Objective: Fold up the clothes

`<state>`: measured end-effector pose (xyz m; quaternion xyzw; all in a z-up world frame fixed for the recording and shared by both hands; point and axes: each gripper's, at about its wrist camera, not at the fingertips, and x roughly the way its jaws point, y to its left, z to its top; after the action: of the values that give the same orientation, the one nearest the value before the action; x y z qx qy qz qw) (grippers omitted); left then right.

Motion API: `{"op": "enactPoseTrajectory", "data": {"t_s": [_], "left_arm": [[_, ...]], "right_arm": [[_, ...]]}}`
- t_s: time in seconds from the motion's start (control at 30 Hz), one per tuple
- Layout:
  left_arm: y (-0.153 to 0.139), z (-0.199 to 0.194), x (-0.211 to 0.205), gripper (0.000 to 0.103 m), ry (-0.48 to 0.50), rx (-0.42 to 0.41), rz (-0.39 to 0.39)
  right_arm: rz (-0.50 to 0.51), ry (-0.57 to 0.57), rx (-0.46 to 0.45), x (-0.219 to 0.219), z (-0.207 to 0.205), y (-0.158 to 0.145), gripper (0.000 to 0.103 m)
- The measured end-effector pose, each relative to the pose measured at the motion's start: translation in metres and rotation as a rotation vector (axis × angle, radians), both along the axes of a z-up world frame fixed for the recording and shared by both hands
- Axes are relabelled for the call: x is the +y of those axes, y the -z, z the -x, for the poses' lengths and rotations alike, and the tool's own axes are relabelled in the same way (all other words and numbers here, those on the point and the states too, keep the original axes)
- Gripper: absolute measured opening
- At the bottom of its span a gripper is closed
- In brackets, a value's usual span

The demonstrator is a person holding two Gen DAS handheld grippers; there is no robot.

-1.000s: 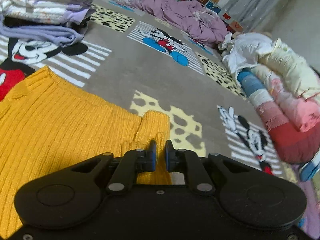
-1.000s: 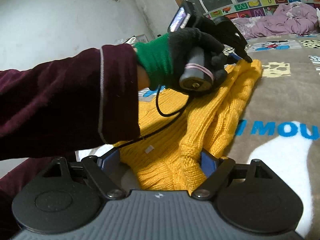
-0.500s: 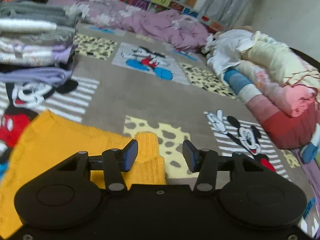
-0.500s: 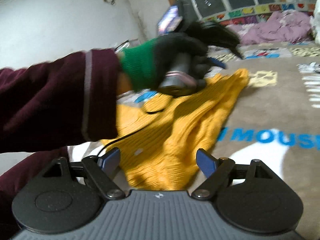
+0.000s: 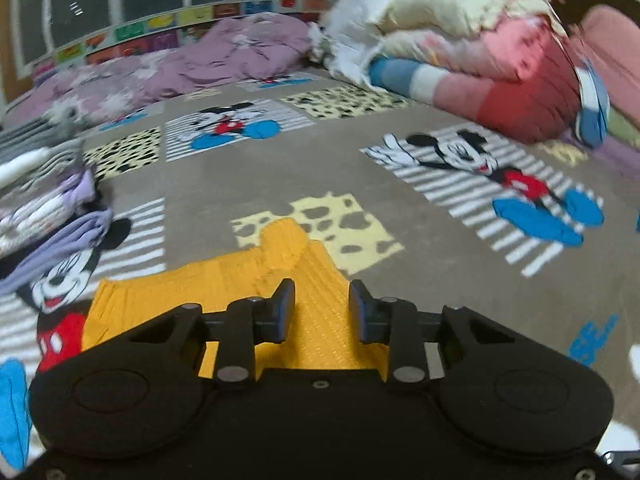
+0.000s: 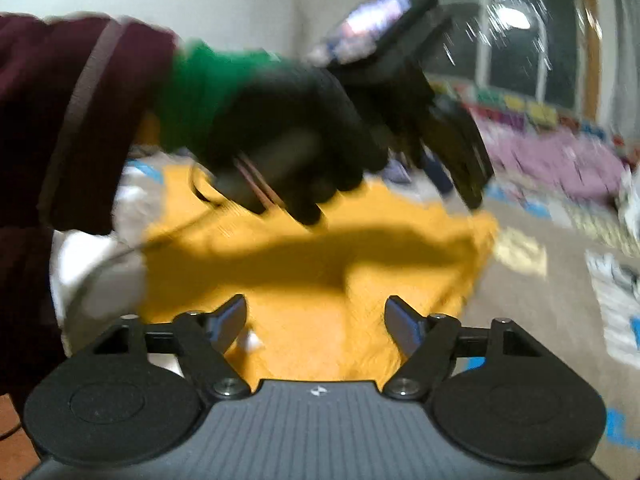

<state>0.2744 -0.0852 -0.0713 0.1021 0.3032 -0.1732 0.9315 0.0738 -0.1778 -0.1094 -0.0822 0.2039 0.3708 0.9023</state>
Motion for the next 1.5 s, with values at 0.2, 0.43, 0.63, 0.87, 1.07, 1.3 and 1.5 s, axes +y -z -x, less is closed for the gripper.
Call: {"op": "enactPoseTrajectory", "data": {"t_s": [0.2,0.43,0.63,0.87,1.07,1.3,1.5], "left_arm": [[0.033,-0.026,-0.017,0.03,0.026,0.045,-0.098],[0.033,-0.03,-0.01,0.036,-0.107,0.06,-0.03],[0.012,-0.008,0.015,0.049,-0.202,0.033,0.037],[-0.009,0.048,0.083,0.068,-0.296,0.044,0.196],[-0.013,0.109,0.145,0.076,-0.388,0.055,0.364],[-0.013,0.171,0.202,0.078,-0.516,0.028,0.506],[0.003,0.202,0.253,0.078,-0.66,0.046,0.624]], "right_arm": [[-0.109,-0.007,0.108,-0.008,-0.004,0.005,0.075],[-0.152,-0.008,0.145,-0.013,-0.001,0.005,0.075],[-0.19,0.006,0.127,-0.019,0.004,0.002,0.075],[-0.237,0.031,0.071,-0.034,0.022,-0.008,0.075],[-0.241,0.061,0.054,-0.037,0.038,-0.009,0.075],[-0.189,0.059,0.02,-0.02,0.051,-0.014,0.075],[-0.102,0.003,-0.011,0.001,0.067,-0.016,0.075]]}}
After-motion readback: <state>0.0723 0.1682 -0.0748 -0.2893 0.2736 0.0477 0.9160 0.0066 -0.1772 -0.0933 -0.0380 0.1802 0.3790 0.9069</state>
